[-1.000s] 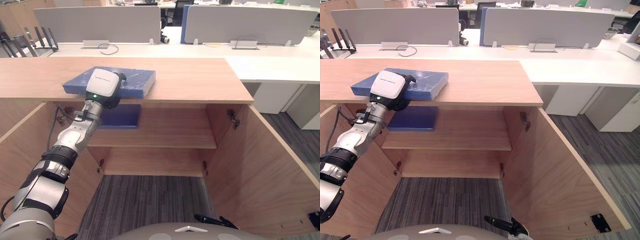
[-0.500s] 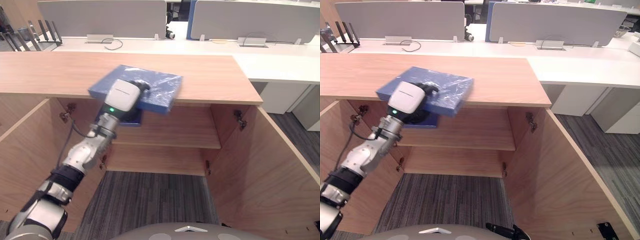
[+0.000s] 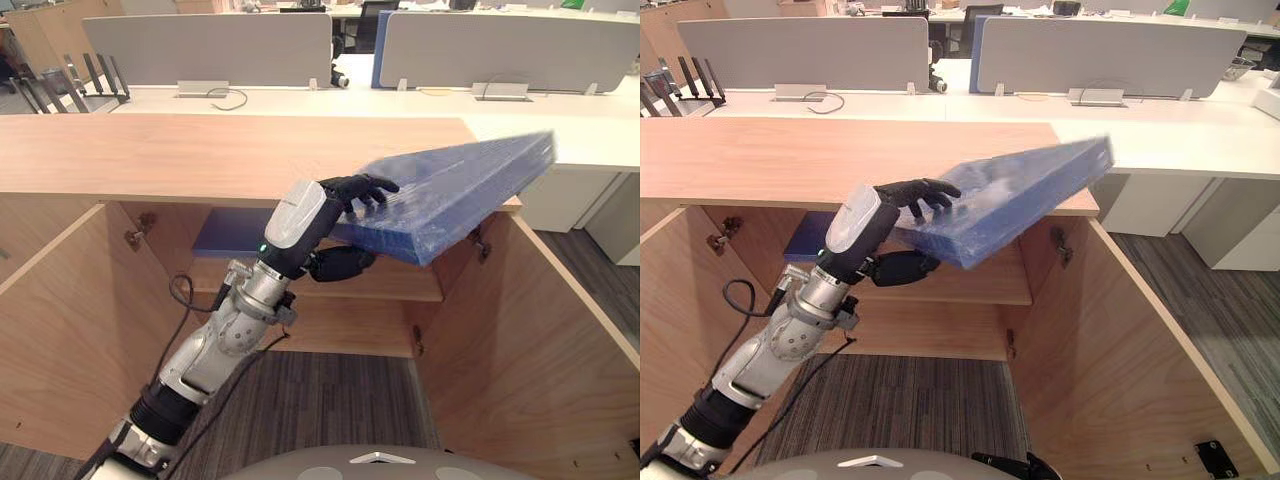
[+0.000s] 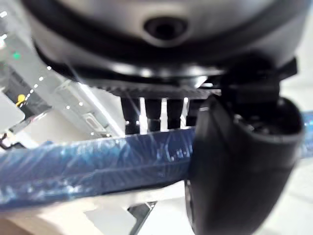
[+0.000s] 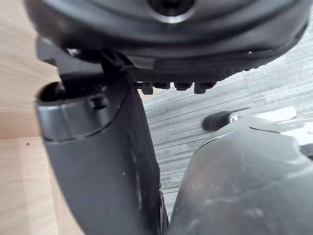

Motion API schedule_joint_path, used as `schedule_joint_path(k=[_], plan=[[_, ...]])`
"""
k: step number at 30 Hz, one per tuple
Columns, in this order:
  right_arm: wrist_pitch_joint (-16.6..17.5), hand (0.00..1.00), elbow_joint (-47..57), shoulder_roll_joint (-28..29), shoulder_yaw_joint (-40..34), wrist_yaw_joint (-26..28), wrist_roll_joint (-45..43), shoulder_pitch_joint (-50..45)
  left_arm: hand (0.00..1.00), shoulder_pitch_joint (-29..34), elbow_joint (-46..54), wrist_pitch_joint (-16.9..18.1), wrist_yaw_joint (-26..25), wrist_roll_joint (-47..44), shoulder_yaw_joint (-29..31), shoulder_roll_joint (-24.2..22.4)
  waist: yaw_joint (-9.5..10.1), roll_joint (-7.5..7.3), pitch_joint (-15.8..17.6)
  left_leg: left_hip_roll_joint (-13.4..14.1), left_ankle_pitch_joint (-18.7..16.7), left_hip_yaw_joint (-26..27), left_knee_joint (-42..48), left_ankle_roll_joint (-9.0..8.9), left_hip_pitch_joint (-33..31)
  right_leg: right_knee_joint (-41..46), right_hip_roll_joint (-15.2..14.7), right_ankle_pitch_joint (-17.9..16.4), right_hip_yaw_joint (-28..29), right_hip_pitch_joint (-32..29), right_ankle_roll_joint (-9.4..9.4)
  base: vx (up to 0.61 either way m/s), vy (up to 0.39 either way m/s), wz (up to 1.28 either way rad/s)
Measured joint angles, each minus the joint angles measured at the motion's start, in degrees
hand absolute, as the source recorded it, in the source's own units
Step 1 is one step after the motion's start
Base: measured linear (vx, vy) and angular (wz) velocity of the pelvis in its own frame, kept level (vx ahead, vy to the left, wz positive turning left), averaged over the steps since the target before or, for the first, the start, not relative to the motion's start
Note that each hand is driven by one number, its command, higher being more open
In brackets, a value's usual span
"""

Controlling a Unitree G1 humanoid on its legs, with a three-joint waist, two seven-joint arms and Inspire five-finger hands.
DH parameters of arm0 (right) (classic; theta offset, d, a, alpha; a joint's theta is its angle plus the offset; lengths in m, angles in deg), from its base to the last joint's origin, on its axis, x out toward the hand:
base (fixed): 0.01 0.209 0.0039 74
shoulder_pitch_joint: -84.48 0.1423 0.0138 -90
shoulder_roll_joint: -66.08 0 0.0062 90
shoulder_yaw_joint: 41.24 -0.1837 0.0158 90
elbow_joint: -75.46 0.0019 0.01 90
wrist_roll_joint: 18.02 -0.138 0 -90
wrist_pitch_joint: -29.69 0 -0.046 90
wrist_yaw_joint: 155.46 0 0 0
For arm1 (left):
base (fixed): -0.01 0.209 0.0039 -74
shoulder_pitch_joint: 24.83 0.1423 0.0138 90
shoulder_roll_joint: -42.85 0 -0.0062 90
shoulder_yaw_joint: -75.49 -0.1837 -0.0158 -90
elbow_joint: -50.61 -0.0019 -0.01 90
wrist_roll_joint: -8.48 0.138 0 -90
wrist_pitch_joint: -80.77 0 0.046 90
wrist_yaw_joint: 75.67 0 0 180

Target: Walk over to the cabinet, pick up the folder, carry it to the office cabinet, place the folder inside the office cabinet, then close the office cabinet door

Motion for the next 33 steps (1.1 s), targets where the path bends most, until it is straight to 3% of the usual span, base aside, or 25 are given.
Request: schedule_joint_path(k=[2, 4, 8, 12, 21, 25, 28, 30, 33], plan=[[-0.11, 1.0, 0.01, -0.1, 0.74, 0.02, 0.03, 0.15, 0.0, 3.56, -2.24, -1.86, 5.04, -11.05, -0.75, -0.96, -0.09, -0.05, 0.05, 0.04, 0.04, 0.0, 0.01, 0.01, -0.02, 0.0, 0.01, 0.07, 0.0, -0.04, 0.14, 0.0, 0.0, 0.0], [-0.12, 1.0, 0.01, -0.09, 0.92, 0.02, 0.03, 0.27, 0.0, 6.38, -5.49, -4.74, 7.93, -16.52, -2.12, -1.14, -0.18, -0.04, 0.17, 0.06, 0.04, 0.04, 0.01, 0.01, -0.06, 0.0, 0.01, 0.13, 0.0, -0.11, 0.26, 0.0, 0.0, 0.0], [-0.19, 1.0, 0.01, 0.5, 1.46, 0.01, 0.05, 0.35, 0.0, 11.69, -9.85, -10.48, 9.84, -25.98, -1.59, -1.3, 0.02, -1.02, 1.11, 0.35, 0.05, 0.13, 0.06, -0.03, -0.22, 0.18, 0.25, 0.23, -0.05, -0.29, 0.48, 0.0, 0.0, 0.0], [-0.22, 1.0, 0.02, 0.42, 2.54, 0.08, 0.05, -0.05, 0.0, 14.52, -9.83, -10.69, 9.95, -33.64, -1.32, -1.69, 0.83, -1.15, 1.21, 0.39, 0.05, 0.1, 0.09, -0.02, -0.29, 1.59, 0.25, 0.28, -0.06, -0.75, 0.55, 0.0, 0.0, 0.0], [-0.21, 1.0, 0.06, 0.42, 3.37, 0.24, 0.07, -0.16, 0.0, 15.68, -9.79, -10.68, 10.02, -39.91, 1.77, -5.43, 1.6, -1.08, 1.03, 0.34, 0.19, -0.07, 1.06, 0.18, -1.09, 3.74, 0.01, -0.07, 0.22, -2.02, 1.09, -0.06, -0.015, 0.0], [-0.14, 1.0, 0.16, -0.05, 3.55, 0.29, -0.05, -0.12, 0.0, 17.57, -9.79, -11.55, 11.04, -43.22, 2.03, -7.8, 1.54, -0.22, 0.78, 0.57, 0.86, -0.2, 0.57, -0.13, -1.05, 4.0, 0.21, -0.63, 0.22, -2.37, 1.67, -0.07, -0.041, 0.01], [-0.07, 1.0, 0.47, -1.17, 8.09, 0.14, -2.45, -0.03, 0.0, 18.39, -9.79, -11.95, 11.88, -45.55, 1.98, -8.23, 1.59, 0.24, 0.4, 0.54, 1.4, -0.33, 0.05, -0.09, -1.09, 3.98, 0.2, -0.64, 0.22, -2.8, 1.68, -0.06, -0.015, 0.02], [-0.21, 1.0, 2.8, -1.87, 12.14, 0.01, -4.21, -0.3, 0.0, 19.02, -9.79, -11.95, 12.07, -46.86, 2.32, -8.38, 1.75, 0.26, 0.38, 0.52, 1.48, -0.1, 0.06, -0.08, -1.31, 3.98, 0.2, -0.6, 0.42, -3.2, 1.75, -0.04, -0.002, -0.05], [-0.21, 1.0, 15.24, -1.46, 13.55, -0.6, -9.51, -2.28, 0.0, 19.51, -9.79, -11.95, 11.97, -46.86, 4.01, -8.47, 1.7, -0.1, 0.28, 0.52, 1.88, 0.15, 0.1, -0.05, -3.21, 3.95, 0.26, -0.12, 1.04, -5.29, 1.96, -0.03, -0.001, -0.08]])
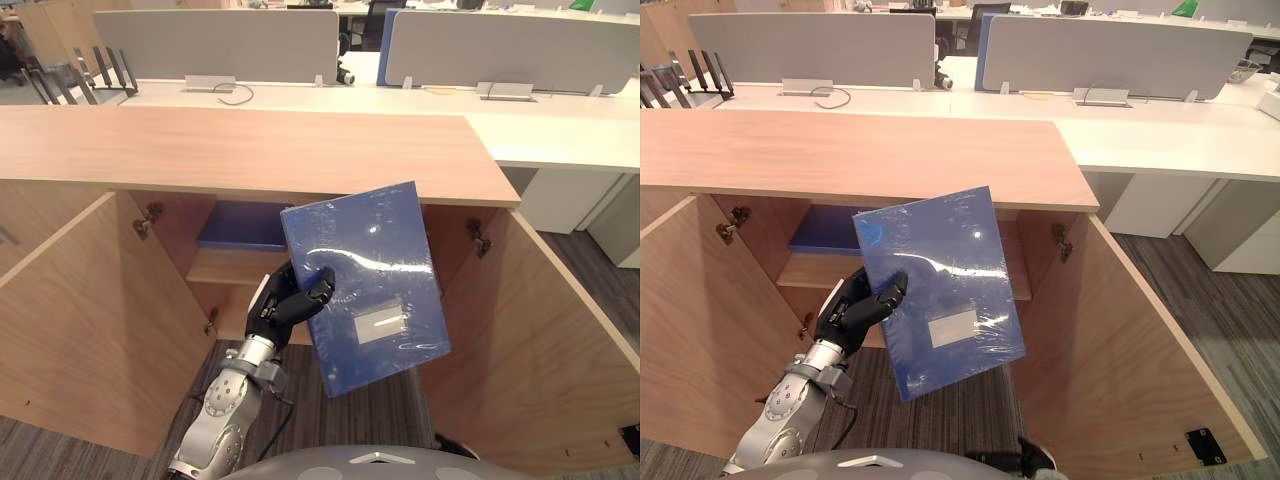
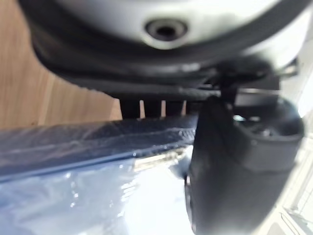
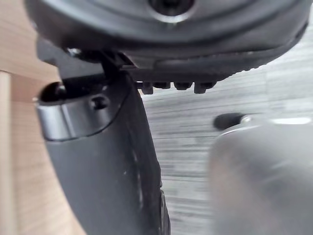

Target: Walk over to the cabinet, pick up the folder, carry it to the office cabinet, place the folder inside the office cabinet, then close the office cabinet door

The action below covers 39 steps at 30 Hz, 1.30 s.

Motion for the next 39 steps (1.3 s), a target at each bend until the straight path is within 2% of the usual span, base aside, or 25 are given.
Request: schedule_joint_path(k=[4, 6, 9, 15, 24, 32, 39], plan=[[0.93, 1.0, 20.16, 1.24, -1.18, 0.27, -4.08, -1.36, 0.0, 0.13, 0.01, -0.01, -0.94, 0.02, 3.7, -1.7, -0.29, -0.24, -0.06, -0.19, -0.15, 1.22, 0.83, 0.2, -1.14, -0.22, -0.11, 0.93, 1.47, -0.94, 0.12, 0.01, 0.015, -0.14], [3.24, 1.0, 29.99, 1.26, -4.17, 0.16, -4.03, -1.18, 0.0, 0.09, 0.63, 0.02, -1.03, 0.14, 6.31, -2.11, -0.23, -1.02, -0.46, -0.18, -1.09, 1.19, 2.48, 0.37, -1.97, -0.23, -0.13, 0.93, 1.89, -0.98, 0.12, 0.0, 0.0, 0.0], [5.24, 1.0, 36.91, 1.11, -7.85, -0.21, -4.01, -0.76, 0.0, 0.1, 2.25, 0.39, -1.11, 0.28, 9.75, -3.35, -0.23, -1.66, -0.76, -0.14, -1.93, 1.19, 3.79, 0.32, -2.51, -0.21, -0.13, 0.93, 2.17, -0.96, 0.12, 0.0, 0.0, 0.0], [5.48, 1.0, 42.35, 0.18, -11.06, -1.65, -2.65, 0.0, 0.0, 0.09, 5.47, 0.42, -1.1, 0.37, 12.48, -3.88, -0.23, -1.64, -0.78, -0.13, -2.36, 1.2, 4.51, 0.38, -2.7, -0.01, -0.13, 0.93, 2.27, -0.95, 0.12, 0.0, 0.0, 0.0], [4.95, 1.0, 46.25, -3.02, -11.83, -2.86, 10.78, 2.88, 0.0, 0.07, 5.79, 0.42, -0.88, 2.42, 14.57, -5.66, -0.13, -1.29, -0.61, -0.14, -2.49, 1.2, 4.88, 0.38, -2.87, 0.11, -0.12, 0.93, 2.35, -1.02, 0.12, 0.0, 0.0, 0.0], [4.89, 1.0, 50.66, -4.96, -11.84, -2.1, 9.06, 6.02, 0.0, 0.02, 5.79, 0.42, -0.67, 2.73, 15.24, -5.71, 0.04, -0.76, -0.36, -0.01, -4.04, 1.13, 7.64, 0.43, -4.1, 0.2, -0.14, 0.93, 2.38, -1.0, 0.12, 0.0, 0.0, 0.0], [5.15, 1.0, 54.16, -7.54, -9.9, 1.91, -1.86, 9.58, 0.0, -0.68, 5.79, 0.42, -0.1, 2.77, 15.49, -5.36, 0.1, -0.64, -0.27, -0.03, -4.68, 1.14, 8.93, 0.52, -4.62, 0.45, -0.23, 0.93, 2.45, -1.02, 0.12, 0.0, 0.0, 0.0]])
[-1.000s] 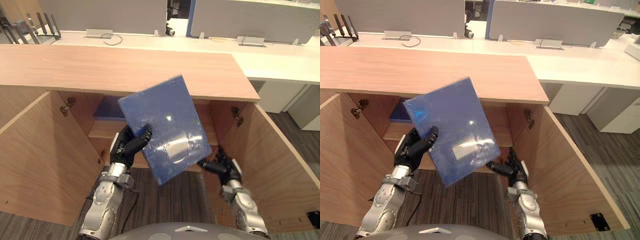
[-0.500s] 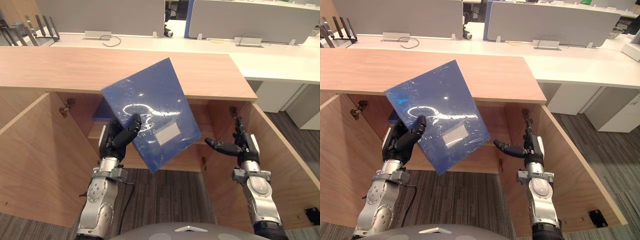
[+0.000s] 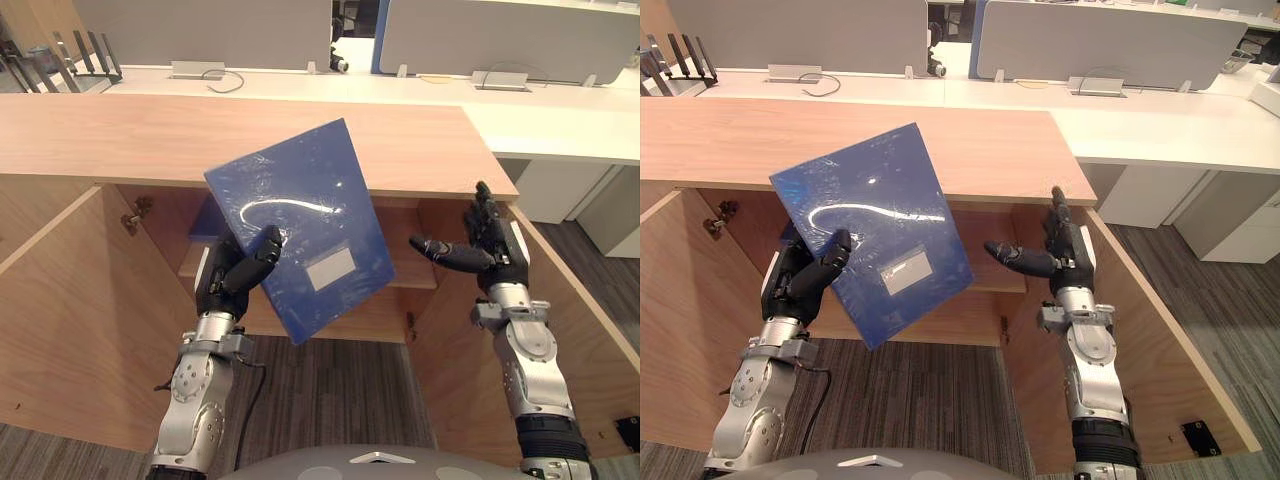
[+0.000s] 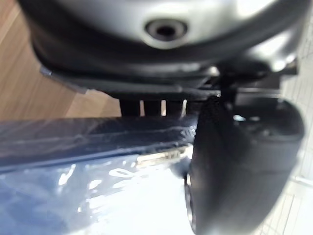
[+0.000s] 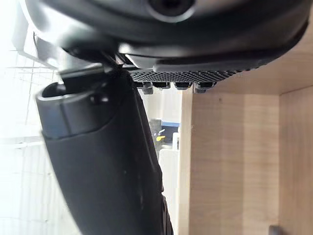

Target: Walk over to the cabinet, pick up the folder, carry it to the office cabinet, place the folder inside the office cabinet, then close the office cabinet door

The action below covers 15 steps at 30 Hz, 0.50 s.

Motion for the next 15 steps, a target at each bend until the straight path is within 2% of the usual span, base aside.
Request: schedule_joint_path(k=[4, 7, 15], plan=[[0.4, 1.0, 0.37, -2.27, 2.27, 3.59, -8.56, 2.95, 0.0, -0.53, 0.0, 0.0, 0.82, 0.01, -0.54, 0.26, 0.33, 0.61, 0.47, 0.02, -0.39, 0.03, 0.72, 0.02, -0.2, 0.15, 0.0, 0.0, 0.07, 0.04, 0.0, 0.0, 0.0, 0.0], [0.43, 1.0, 0.37, -4.07, 4.69, 5.89, -11.21, 3.6, 0.0, -1.94, 0.0, 0.04, 1.26, 0.07, -2.24, 1.47, 1.1, 0.69, 0.57, 0.02, -0.38, 0.03, 0.72, 0.02, -0.21, 0.15, 0.0, 0.0, 0.06, 0.03, 0.0, 0.0, 0.0, 0.0], [0.27, 1.0, -0.23, -5.69, 13.14, 11.3, -15.95, 7.62, 0.0, -4.35, -0.41, 0.22, 2.35, 2.18, -4.64, 3.39, 1.05, 0.63, 0.62, -0.06, -0.38, 0.01, 0.79, 0.03, -0.19, 0.09, -0.09, 0.0, 0.08, 0.07, -0.03, 0.0, 0.0, 0.0]])
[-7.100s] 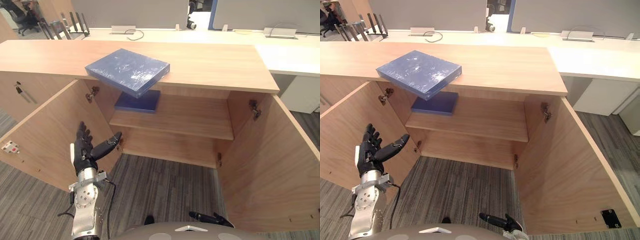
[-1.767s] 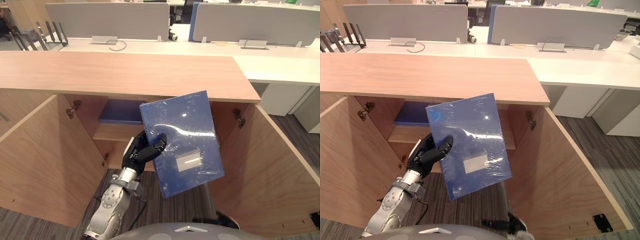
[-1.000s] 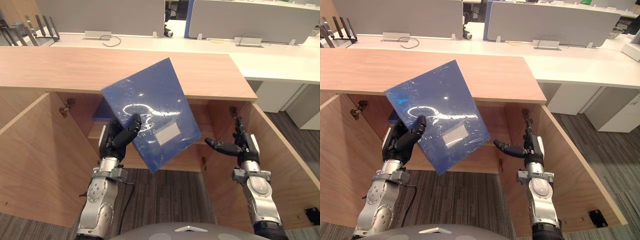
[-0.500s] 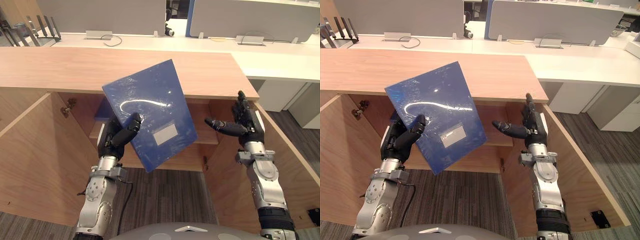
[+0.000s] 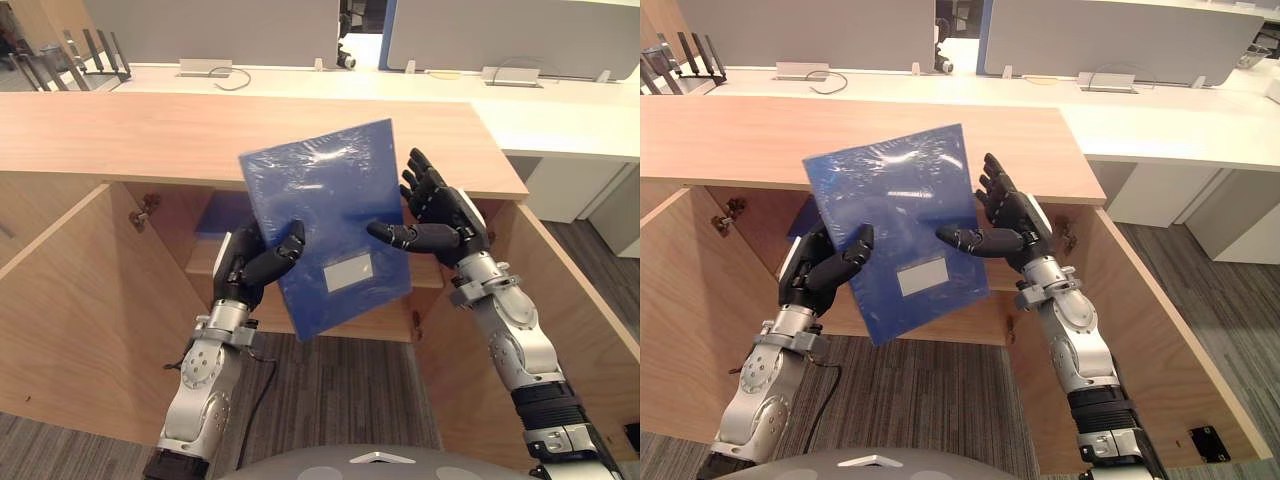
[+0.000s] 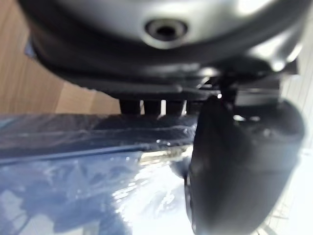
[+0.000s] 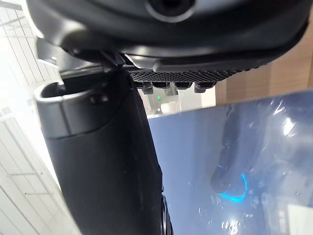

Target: Walk over to the cabinet, pick up the folder, carry it to the office cabinet, place the folder inside the office cabinet, then close the office cabinet door

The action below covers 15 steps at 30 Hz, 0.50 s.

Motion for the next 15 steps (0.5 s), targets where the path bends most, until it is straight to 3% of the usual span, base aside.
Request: schedule_joint_path(k=[9, 15], plan=[[-0.54, 1.0, -8.82, -1.06, 4.93, 0.13, -1.2, 5.94, 0.0, -0.77, -0.28, 1.16, 0.98, -1.06, -1.12, 2.84, 0.01, -0.04, -0.02, 0.04, 0.06, 0.0, 0.02, 0.02, 0.22, -0.39, 0.08, 0.18, 0.02, 0.41, -0.27, 0.0, 0.0, 0.0], [-0.58, 1.0, -14.73, -1.26, 7.15, -0.23, -0.95, 9.88, 0.0, -0.95, -0.26, 1.2, 4.08, -7.76, -1.68, 5.52, 0.05, -0.23, -0.08, 0.05, 0.08, 0.08, -0.07, 0.06, 1.12, -0.45, 0.1, 0.39, 0.13, 1.27, -0.55, 0.0, 0.0, 0.0]])
